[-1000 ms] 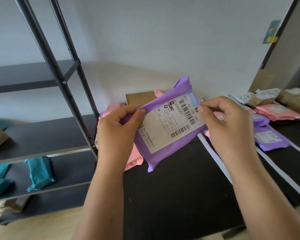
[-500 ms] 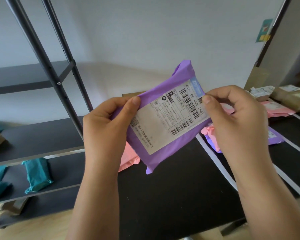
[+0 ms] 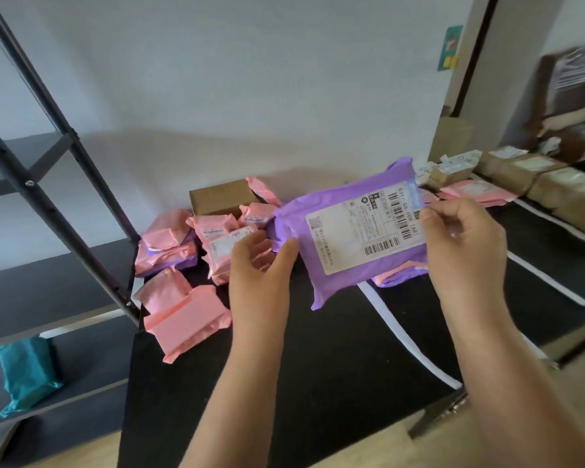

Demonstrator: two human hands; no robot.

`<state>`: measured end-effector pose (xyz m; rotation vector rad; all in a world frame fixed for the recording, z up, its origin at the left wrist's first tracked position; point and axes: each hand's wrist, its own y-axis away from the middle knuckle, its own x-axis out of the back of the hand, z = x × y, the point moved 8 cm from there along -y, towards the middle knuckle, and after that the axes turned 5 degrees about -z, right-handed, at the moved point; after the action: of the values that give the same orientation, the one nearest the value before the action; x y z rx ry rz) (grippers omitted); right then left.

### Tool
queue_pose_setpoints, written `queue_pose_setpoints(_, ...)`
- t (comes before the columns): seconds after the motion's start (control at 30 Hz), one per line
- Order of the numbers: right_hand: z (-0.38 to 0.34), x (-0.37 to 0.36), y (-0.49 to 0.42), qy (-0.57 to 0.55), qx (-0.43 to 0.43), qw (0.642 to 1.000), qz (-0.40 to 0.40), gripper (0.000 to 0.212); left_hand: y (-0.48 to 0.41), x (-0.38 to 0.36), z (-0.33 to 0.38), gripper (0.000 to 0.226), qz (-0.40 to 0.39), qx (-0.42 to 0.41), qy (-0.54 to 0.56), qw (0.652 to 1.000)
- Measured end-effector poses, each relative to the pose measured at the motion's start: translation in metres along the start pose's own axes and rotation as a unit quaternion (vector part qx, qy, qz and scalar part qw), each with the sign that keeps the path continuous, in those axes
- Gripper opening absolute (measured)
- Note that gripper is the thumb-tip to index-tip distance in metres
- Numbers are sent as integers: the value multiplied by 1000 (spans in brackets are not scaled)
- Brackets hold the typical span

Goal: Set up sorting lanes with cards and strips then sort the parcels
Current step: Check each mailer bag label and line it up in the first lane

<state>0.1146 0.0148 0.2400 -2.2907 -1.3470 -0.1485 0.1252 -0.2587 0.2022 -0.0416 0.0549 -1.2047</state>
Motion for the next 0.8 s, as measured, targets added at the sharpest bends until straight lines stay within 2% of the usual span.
queue_pose_setpoints(0.1,44,22,-20,16,-43,999,0,8,9,-63,-32,20,-53,72,-3,996)
queue_pose_setpoints(0.27,125,71,-56,38,-98,994,-33,18,23,-158,-68,23,-70,127,-28,989)
queue_pose_setpoints(0.4,197,114,-79,68,-134,986,-66,7,41,-232,-105,24,-115,176,-66,975)
queue_pose_setpoints(0.53,250,142,-96,58,-180,975,-120,7,63,-290,-135,25,-161,208,-109,959)
queue_pose_setpoints(0.67,285,152,-113,85,-188,966,-156,11,69,-332,-153,26,-214,213,-180,936)
queue_pose_setpoints(0.8,316,147,-136,115,-203,958,-169,17,51,-358,-169,16,-215,220,-186,933)
